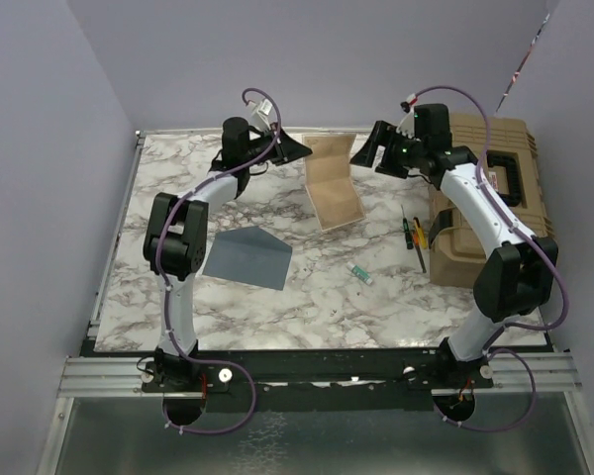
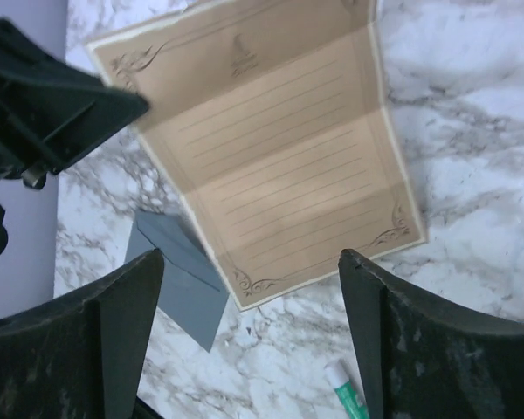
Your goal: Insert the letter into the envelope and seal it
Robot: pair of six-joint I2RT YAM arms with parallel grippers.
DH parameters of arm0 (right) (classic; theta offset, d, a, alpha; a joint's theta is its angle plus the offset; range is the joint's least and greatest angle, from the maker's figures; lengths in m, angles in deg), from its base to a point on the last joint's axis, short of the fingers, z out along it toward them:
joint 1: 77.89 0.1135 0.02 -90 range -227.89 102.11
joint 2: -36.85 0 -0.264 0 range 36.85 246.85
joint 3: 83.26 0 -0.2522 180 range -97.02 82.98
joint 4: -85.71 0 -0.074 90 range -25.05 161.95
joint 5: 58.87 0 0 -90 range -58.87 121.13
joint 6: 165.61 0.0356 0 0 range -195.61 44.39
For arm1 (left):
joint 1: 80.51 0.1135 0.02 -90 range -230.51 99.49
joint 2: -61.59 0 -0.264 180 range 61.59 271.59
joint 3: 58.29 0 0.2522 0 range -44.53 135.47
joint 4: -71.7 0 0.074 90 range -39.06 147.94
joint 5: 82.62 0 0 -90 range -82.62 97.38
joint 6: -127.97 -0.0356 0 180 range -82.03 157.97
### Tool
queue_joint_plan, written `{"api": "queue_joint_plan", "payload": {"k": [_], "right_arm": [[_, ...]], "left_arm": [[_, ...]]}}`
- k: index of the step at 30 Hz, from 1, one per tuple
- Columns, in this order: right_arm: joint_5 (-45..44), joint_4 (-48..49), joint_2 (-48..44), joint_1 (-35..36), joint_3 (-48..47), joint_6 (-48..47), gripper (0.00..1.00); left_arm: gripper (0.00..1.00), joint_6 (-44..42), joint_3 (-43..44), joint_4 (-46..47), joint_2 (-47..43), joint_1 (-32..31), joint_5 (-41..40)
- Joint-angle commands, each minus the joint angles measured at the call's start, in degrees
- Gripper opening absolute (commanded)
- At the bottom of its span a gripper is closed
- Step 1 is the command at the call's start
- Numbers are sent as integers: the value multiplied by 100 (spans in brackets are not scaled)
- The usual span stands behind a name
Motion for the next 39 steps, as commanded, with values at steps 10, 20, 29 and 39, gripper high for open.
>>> {"api": "queue_joint_plan", "payload": {"k": [10,20,29,39], "right_arm": [[1712,2101,79,-367,110,-1624,96],[3498,1277,445,-404,-520,-3694,93],[3938,-64,1171,-402,-1534,-4592,92],[4799,-1422,1691,-257,-2044,-5426,81]], "left_arm": [[0,-255,-380,-574,-1254,184,1036],[0,-410,-475,-640,-1579,288,1723],[0,-525,-742,-648,-1858,286,2227],[0,-546,-928,-648,-2071,266,2396]]}}
